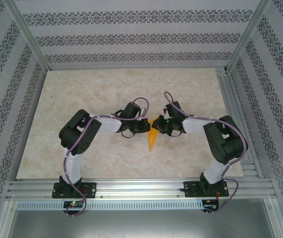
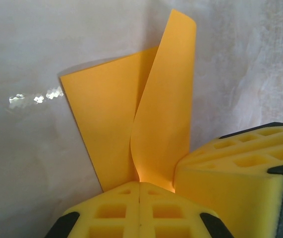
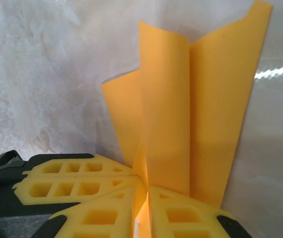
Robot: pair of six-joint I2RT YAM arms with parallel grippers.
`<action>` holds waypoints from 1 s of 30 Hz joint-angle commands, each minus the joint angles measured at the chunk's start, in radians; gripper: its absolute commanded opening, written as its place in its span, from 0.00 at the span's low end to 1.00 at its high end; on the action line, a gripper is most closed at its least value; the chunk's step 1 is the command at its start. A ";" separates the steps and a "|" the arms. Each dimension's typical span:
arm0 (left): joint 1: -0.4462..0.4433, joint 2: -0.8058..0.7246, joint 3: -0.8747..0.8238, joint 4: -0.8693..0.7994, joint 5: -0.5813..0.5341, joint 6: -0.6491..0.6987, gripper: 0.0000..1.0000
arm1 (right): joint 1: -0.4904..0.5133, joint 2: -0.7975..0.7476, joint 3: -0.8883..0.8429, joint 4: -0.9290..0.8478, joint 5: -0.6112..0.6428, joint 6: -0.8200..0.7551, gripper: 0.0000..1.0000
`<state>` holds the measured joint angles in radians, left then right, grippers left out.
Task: Fold a paper plane with a square sheet of paper (fold left side to right side)
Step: Fold the wing for the fifth time at the center of the table.
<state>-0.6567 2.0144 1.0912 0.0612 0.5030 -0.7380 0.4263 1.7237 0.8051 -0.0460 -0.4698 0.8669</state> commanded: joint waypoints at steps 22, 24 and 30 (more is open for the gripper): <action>-0.023 0.017 -0.002 -0.018 -0.026 0.022 0.01 | 0.035 0.049 0.048 -0.038 0.027 0.011 0.14; -0.024 0.017 -0.004 -0.017 -0.025 0.020 0.01 | 0.035 0.055 0.046 -0.056 0.040 0.006 0.13; -0.024 0.017 -0.002 -0.021 -0.027 0.021 0.01 | 0.021 0.053 0.007 -0.030 0.041 0.027 0.09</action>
<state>-0.6575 2.0144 1.0912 0.0597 0.4988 -0.7387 0.4381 1.7329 0.8417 -0.0704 -0.4648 0.8745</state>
